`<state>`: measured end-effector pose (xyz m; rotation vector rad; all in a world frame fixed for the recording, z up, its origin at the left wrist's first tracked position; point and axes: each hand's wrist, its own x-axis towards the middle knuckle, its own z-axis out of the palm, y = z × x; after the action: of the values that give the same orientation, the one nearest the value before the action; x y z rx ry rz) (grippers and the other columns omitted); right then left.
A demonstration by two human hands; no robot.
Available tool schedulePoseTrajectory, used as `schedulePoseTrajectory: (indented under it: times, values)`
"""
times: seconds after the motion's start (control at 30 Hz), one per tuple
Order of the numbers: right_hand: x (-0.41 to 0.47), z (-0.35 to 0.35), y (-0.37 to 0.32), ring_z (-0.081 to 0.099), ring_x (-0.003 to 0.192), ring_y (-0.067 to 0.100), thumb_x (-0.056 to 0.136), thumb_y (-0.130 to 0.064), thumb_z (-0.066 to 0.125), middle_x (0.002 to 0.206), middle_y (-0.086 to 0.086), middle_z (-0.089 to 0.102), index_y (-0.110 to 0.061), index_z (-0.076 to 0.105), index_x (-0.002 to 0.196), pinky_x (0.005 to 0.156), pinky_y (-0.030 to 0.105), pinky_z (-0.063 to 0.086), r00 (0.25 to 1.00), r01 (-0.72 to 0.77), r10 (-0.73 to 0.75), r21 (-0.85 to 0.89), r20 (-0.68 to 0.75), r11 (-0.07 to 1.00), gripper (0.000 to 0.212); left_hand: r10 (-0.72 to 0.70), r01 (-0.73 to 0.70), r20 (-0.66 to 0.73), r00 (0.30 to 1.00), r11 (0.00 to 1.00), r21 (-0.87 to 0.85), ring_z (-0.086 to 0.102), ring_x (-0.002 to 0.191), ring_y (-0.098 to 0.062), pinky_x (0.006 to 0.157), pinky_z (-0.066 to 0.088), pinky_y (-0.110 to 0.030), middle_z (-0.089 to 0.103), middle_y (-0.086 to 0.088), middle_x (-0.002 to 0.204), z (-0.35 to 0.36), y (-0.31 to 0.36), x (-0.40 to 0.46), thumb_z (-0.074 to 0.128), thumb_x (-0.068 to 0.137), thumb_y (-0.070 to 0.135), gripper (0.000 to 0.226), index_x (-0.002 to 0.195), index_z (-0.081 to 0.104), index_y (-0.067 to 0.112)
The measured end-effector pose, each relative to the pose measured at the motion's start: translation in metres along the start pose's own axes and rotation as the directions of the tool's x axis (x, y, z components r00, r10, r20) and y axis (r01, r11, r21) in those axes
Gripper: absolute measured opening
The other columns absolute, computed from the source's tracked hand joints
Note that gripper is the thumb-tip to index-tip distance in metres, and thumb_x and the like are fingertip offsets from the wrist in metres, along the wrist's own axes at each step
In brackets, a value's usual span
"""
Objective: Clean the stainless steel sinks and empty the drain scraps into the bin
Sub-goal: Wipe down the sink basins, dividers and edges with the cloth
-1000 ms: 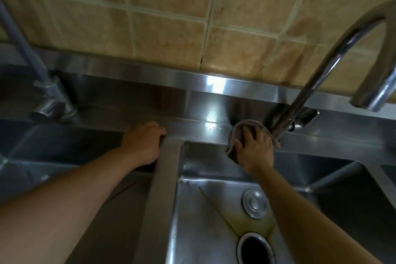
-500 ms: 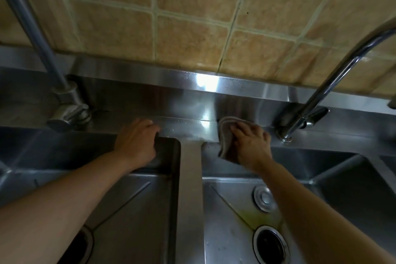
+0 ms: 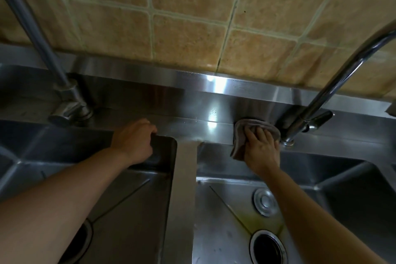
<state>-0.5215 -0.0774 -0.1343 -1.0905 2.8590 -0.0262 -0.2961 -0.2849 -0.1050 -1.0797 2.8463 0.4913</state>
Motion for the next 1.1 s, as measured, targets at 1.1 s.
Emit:
schedulePoseTrajectory:
  times: [1.1]
  values:
    - [0.011,0.019,-0.322,0.035,0.137,0.030,0.088,-0.031,0.060,0.150,0.008,0.037,-0.018,0.038,0.145,0.110,0.045,0.034,0.742,0.670,-0.670,0.053,-0.022,0.741,0.062,-0.037,0.030,-0.045,0.998,0.989,-0.144,0.040,0.129,-0.018,0.105,0.039,-0.034,0.040,-0.001,0.141,-0.035,-0.131,-0.067,0.058,0.086,0.011,0.057,0.140,0.038,0.017]
